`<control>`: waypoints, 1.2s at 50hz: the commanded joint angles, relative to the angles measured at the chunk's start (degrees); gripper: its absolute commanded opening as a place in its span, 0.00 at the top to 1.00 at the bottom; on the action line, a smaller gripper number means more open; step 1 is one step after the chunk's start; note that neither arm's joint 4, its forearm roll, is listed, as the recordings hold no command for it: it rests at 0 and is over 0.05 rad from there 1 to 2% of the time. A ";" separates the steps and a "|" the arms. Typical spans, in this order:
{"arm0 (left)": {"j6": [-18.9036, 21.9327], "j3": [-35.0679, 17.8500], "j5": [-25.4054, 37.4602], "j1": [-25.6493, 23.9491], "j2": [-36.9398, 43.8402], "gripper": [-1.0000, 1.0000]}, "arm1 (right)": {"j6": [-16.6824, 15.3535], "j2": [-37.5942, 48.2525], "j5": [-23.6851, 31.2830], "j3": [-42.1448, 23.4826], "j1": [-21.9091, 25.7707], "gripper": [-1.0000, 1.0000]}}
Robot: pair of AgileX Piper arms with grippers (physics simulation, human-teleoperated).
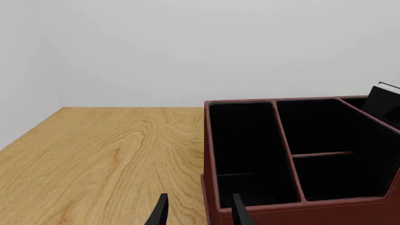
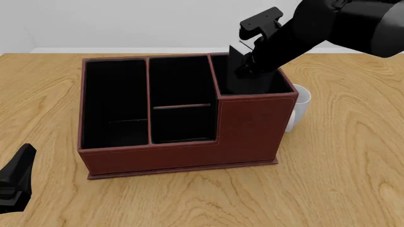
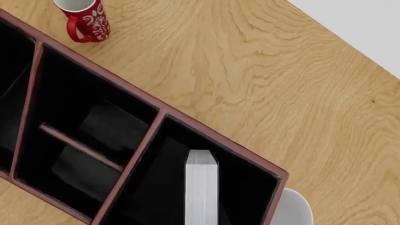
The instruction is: Pick up the book and place it in the right compartment of the caddy.
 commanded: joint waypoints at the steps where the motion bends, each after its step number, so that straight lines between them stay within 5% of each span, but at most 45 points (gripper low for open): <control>1: 0.00 0.00 0.00 0.00 0.00 0.00 | 1.19 2.69 -1.12 -0.51 -1.24 0.00; 22: 0.00 0.00 0.00 0.00 0.00 0.00 | 0.82 -0.84 0.05 -0.82 -1.14 0.00; 52: 0.00 0.00 0.00 0.00 0.00 0.00 | 2.01 -16.59 -0.12 10.19 2.21 0.00; 60: 0.00 0.00 0.00 0.00 0.00 0.00 | -1.79 -23.32 -2.75 13.95 0.42 0.00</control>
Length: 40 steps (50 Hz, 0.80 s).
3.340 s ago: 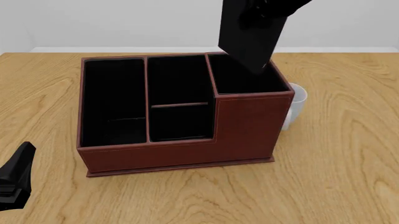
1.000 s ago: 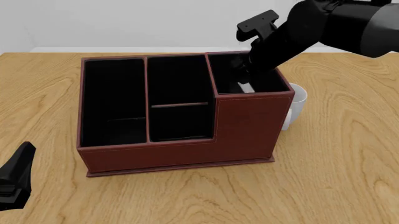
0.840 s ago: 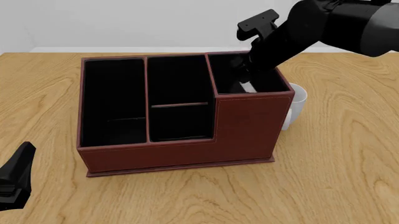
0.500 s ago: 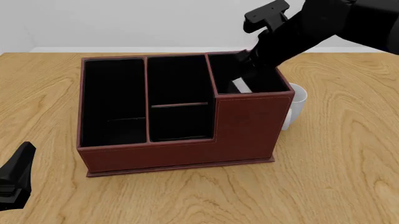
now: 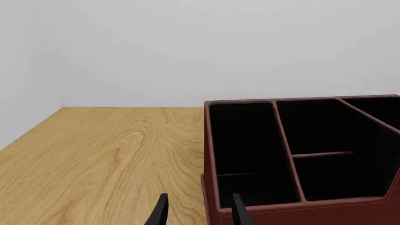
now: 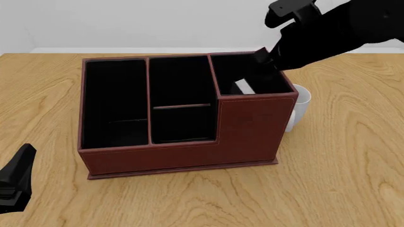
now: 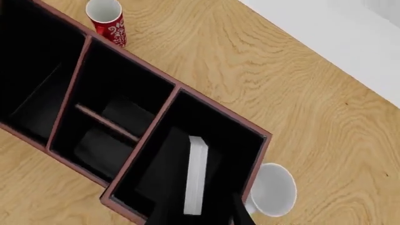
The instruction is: Pick up the book and place it in the right compartment of the caddy.
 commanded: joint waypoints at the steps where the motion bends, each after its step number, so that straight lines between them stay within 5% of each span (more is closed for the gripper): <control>1: 0.00 0.00 0.00 0.00 0.00 0.00 | -2.47 -7.34 -1.95 4.12 -0.89 0.00; 21: 0.00 0.00 0.00 0.00 0.00 0.00 | 0.71 -24.04 -3.91 14.65 0.86 0.00; 24: 0.00 0.00 0.00 0.00 0.00 0.00 | -5.24 -28.19 -6.45 19.14 -2.05 0.00; 26: 0.00 0.00 0.00 0.00 0.00 0.00 | -0.81 -29.70 -6.26 19.55 0.02 0.00; 28: 0.00 0.00 0.00 0.00 0.00 0.00 | -10.12 -33.25 -10.03 25.55 -3.39 0.00; 30: 0.00 0.00 0.00 0.00 0.00 0.00 | -13.33 -35.29 -12.24 29.14 -5.16 0.00; 32: 0.00 0.00 0.00 0.00 0.00 0.00 | -5.49 -36.41 -10.52 28.53 -1.84 0.00; 35: 0.00 0.00 0.00 0.00 0.00 0.00 | -8.04 -40.88 -12.79 33.00 -2.58 0.00; 36: 0.00 0.00 0.00 0.00 0.00 0.00 | -5.91 -42.09 -12.85 33.68 -1.22 0.00; 39: 0.00 0.00 0.00 0.00 0.00 0.00 | -9.26 -46.30 -14.09 36.35 -0.70 0.00; 40: 0.00 0.00 0.00 0.00 0.00 0.00 | -3.78 -47.61 -13.06 35.75 0.76 0.00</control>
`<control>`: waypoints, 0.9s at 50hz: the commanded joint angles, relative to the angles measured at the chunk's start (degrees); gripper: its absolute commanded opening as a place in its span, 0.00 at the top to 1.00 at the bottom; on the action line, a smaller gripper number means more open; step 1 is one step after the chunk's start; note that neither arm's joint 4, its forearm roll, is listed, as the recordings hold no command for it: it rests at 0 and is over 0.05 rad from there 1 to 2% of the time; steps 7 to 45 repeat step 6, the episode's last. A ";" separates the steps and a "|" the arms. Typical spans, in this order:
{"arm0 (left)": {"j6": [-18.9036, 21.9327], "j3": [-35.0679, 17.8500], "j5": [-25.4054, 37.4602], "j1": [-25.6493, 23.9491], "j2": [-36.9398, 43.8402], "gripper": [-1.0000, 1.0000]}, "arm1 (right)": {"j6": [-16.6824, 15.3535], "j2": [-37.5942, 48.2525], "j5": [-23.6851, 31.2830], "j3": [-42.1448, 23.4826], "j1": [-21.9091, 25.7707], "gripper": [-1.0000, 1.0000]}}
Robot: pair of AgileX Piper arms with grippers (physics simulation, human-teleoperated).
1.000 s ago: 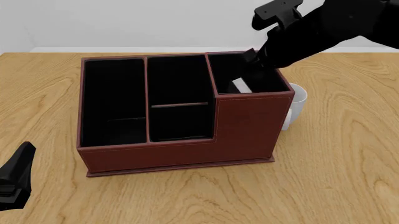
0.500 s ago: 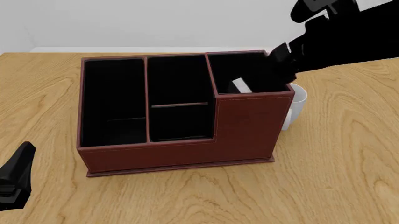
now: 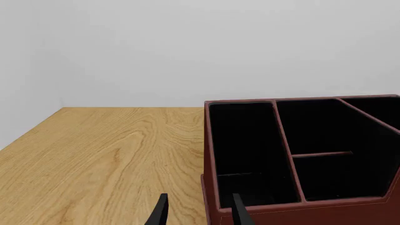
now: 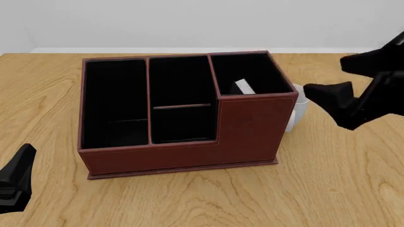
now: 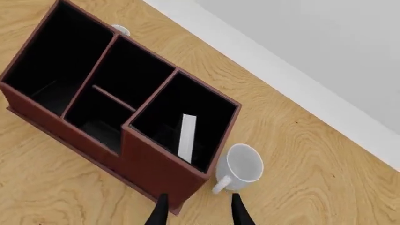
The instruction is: Pick up the book and place it in the right compartment of the caddy.
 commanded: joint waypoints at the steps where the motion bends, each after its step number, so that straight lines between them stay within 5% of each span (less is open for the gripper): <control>1: 0.00 0.00 0.00 0.00 0.00 0.00 | 2.49 -12.54 -2.95 8.88 2.22 0.00; 4: 0.00 0.00 0.00 0.00 0.00 0.00 | -0.75 -17.07 -4.11 12.44 3.99 0.00; 6: 0.00 0.00 0.00 0.00 0.00 0.00 | 3.06 -19.18 -3.54 12.06 4.87 0.00; 45: 0.00 0.00 0.00 0.00 0.00 0.00 | 3.06 -19.18 -3.54 12.06 4.87 0.00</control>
